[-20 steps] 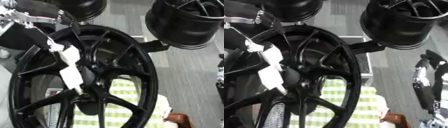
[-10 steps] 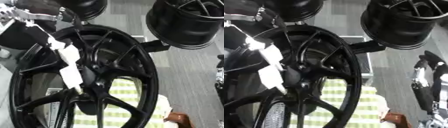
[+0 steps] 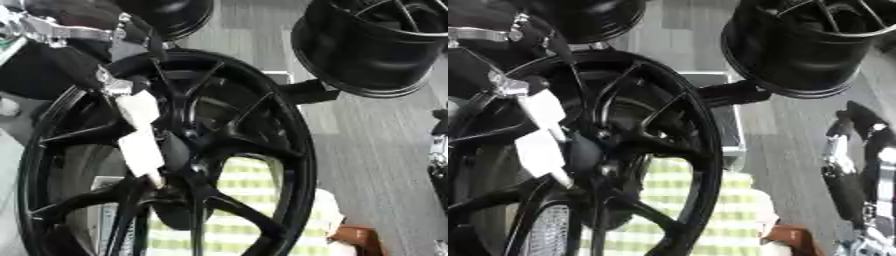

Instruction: Pull the pin out of the wheel hub.

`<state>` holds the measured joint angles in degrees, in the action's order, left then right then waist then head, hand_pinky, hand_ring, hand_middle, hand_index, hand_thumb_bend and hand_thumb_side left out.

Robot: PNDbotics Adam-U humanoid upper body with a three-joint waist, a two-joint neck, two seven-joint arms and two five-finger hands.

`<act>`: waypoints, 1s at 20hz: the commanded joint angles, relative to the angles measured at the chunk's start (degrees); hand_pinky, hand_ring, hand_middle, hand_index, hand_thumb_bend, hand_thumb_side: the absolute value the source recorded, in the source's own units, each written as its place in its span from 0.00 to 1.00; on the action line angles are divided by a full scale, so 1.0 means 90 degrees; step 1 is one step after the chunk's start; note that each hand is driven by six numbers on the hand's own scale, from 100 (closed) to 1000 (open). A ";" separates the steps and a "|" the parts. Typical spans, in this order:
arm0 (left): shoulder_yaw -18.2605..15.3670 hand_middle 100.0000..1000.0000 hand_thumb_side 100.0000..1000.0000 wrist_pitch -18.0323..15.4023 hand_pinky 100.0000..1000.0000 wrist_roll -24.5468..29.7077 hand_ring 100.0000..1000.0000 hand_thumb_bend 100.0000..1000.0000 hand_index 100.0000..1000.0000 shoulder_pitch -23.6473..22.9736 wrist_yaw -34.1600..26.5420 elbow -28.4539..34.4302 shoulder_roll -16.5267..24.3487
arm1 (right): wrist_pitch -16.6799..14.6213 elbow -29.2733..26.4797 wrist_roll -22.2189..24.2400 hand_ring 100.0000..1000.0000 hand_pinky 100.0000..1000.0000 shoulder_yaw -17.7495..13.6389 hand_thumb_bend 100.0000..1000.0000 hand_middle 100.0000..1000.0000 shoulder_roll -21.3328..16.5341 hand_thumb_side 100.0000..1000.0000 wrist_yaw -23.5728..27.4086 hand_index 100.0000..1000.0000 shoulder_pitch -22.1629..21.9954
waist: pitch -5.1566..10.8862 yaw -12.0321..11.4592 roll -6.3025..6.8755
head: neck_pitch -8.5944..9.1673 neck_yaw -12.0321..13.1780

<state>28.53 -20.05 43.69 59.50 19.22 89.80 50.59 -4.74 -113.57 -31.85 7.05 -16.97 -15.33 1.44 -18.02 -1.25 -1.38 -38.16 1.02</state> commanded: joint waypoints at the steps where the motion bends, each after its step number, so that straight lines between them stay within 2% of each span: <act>1: -0.0119 0.81 0.73 -0.0978 0.85 0.0920 0.84 0.26 0.87 0.0063 -0.0062 0.0321 0.0372 | 0.0019 -0.0113 -0.0012 0.82 0.91 -0.0016 0.00 0.64 -0.0120 0.64 -0.0037 0.79 0.0000 | 0.0109 -0.0015 0.0033 | 0.0022 -0.0060; 2: -0.0117 0.81 0.70 -0.1017 0.85 0.0920 0.84 0.34 0.86 0.0043 -0.0057 0.0407 0.0423 | 0.0021 -0.0113 -0.0013 0.82 0.91 -0.0015 0.00 0.64 -0.0126 0.64 -0.0040 0.79 -0.0002 | 0.0112 -0.0019 0.0042 | 0.0025 -0.0072; 7: -0.0040 0.81 0.63 -0.1217 0.85 0.0920 0.84 0.38 0.84 -0.0152 0.0055 0.0772 0.0646 | 0.0029 -0.0113 -0.0020 0.82 0.91 -0.0015 0.00 0.64 -0.0130 0.64 -0.0034 0.79 0.0009 | 0.0119 0.0002 0.0079 | 0.0048 -0.0070; 8: -0.0011 0.81 0.58 -0.1247 0.86 0.0920 0.85 0.39 0.84 -0.0193 0.0095 0.0818 0.0681 | 0.0030 -0.0113 -0.0020 0.82 0.91 -0.0014 0.00 0.63 -0.0128 0.64 -0.0032 0.79 0.0010 | 0.0118 0.0009 0.0085 | 0.0046 -0.0069; 9: 0.0014 0.81 0.56 -0.1278 0.85 0.0920 0.85 0.39 0.83 -0.0228 0.0138 0.0856 0.0706 | 0.0032 -0.0113 -0.0021 0.82 0.91 -0.0013 0.00 0.63 -0.0126 0.64 -0.0029 0.79 0.0011 | 0.0117 0.0016 0.0088 | 0.0042 -0.0068; 10: 0.0036 0.80 0.47 -0.1303 0.85 0.0920 0.84 0.36 0.83 -0.0257 0.0165 0.0880 0.0720 | 0.0033 -0.0113 -0.0024 0.82 0.91 -0.0013 0.00 0.63 -0.0124 0.64 -0.0027 0.79 0.0015 | 0.0113 0.0021 0.0092 | 0.0041 -0.0064; 14: 0.0099 0.80 0.40 -0.1341 0.85 0.0920 0.84 0.35 0.82 -0.0318 0.0294 0.0851 0.0730 | 0.0034 -0.0113 -0.0023 0.82 0.91 -0.0003 0.00 0.63 -0.0114 0.64 -0.0019 0.79 0.0030 | 0.0098 0.0035 0.0101 | 0.0028 -0.0062; 17: 0.0155 0.80 0.40 -0.1343 0.85 0.0920 0.84 0.33 0.84 -0.0341 0.0398 0.0743 0.0688 | 0.0037 -0.0113 -0.0020 0.82 0.91 0.0005 0.00 0.63 -0.0101 0.64 -0.0014 0.79 0.0036 | 0.0090 0.0046 0.0095 | 0.0023 -0.0049; 20: 0.0186 0.83 0.31 -0.1344 0.85 0.0920 0.85 0.33 0.85 -0.0310 0.0495 0.0641 0.0613 | 0.0038 -0.0113 -0.0014 0.82 0.91 0.0012 0.00 0.63 -0.0089 0.65 -0.0010 0.79 0.0039 | 0.0087 0.0049 0.0085 | 0.0028 -0.0037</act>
<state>30.56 -21.82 41.92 55.91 23.28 95.64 55.26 -4.44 -113.57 -31.92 7.13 -16.99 -15.34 1.48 -18.06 -0.81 -0.68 -38.17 0.56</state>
